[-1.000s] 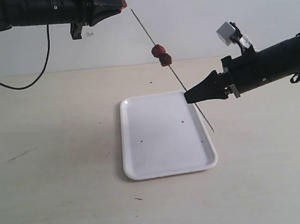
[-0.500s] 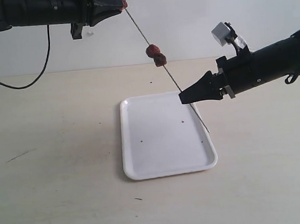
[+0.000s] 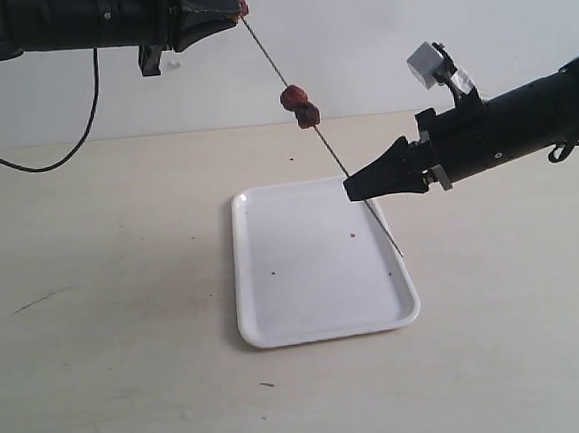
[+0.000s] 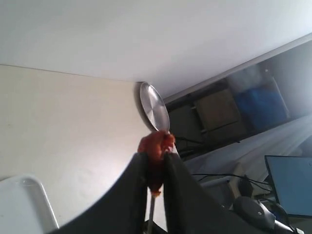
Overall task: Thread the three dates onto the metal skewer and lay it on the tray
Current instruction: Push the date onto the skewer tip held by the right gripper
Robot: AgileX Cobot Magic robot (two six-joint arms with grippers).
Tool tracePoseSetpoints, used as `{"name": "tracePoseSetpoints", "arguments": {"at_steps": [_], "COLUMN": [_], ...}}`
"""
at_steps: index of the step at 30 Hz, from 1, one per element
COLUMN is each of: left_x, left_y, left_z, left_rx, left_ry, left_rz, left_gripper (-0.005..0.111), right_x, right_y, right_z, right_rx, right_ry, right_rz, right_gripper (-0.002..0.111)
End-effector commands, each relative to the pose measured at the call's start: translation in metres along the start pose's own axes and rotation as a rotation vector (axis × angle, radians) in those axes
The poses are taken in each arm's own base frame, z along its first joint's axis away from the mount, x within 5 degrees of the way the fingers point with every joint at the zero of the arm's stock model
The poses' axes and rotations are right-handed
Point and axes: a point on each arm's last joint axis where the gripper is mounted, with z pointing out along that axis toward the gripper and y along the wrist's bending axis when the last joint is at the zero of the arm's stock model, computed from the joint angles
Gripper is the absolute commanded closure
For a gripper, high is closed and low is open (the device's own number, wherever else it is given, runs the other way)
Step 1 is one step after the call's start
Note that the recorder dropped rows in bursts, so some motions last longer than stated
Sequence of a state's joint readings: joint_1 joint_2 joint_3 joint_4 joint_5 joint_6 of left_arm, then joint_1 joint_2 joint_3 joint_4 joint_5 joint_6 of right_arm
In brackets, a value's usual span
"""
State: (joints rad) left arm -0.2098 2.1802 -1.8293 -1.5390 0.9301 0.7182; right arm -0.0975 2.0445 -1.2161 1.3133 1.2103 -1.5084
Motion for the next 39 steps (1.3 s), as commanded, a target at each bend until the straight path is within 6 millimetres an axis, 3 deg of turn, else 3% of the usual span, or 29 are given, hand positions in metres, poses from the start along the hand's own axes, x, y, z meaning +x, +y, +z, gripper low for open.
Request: {"name": "tracePoseSetpoints", "arguments": {"at_steps": [1,4,10,13,19,39], "left_x": [-0.0002,0.0002,0.0008,0.0008,0.0012,0.0026], "left_y": [-0.0017,-0.002,-0.0026,-0.0026,-0.0027,-0.0038], "left_z": [-0.0011,-0.0011,-0.0011,-0.0011,-0.0011,-0.0012], "left_rx": [0.014,0.017,0.023,0.023,0.025,0.038], "left_ry": [-0.002,0.001,0.008,0.008,0.012,0.027], "left_rz": [-0.002,-0.002,-0.01,-0.01,-0.004,0.057], "left_gripper": [0.093,0.091,0.064,0.067,0.082,0.08], "right_x": [-0.0026,-0.0033,-0.004,-0.004,-0.0052,-0.0043], "right_y": [0.0032,0.0032,0.0032,0.0032,0.0033,0.0023], "right_z": [0.0009,0.0008,0.0008,0.0008,0.0008,0.0008], "right_rx": [-0.014,-0.015,-0.015,-0.015,-0.016,-0.005], "right_ry": [-0.019,-0.027,-0.035,-0.035,-0.048,-0.038], "right_rz": [-0.013,-0.016,-0.024,-0.024,-0.019,-0.021], "right_gripper": [0.108,0.108,0.108,0.108,0.108,0.108]}}
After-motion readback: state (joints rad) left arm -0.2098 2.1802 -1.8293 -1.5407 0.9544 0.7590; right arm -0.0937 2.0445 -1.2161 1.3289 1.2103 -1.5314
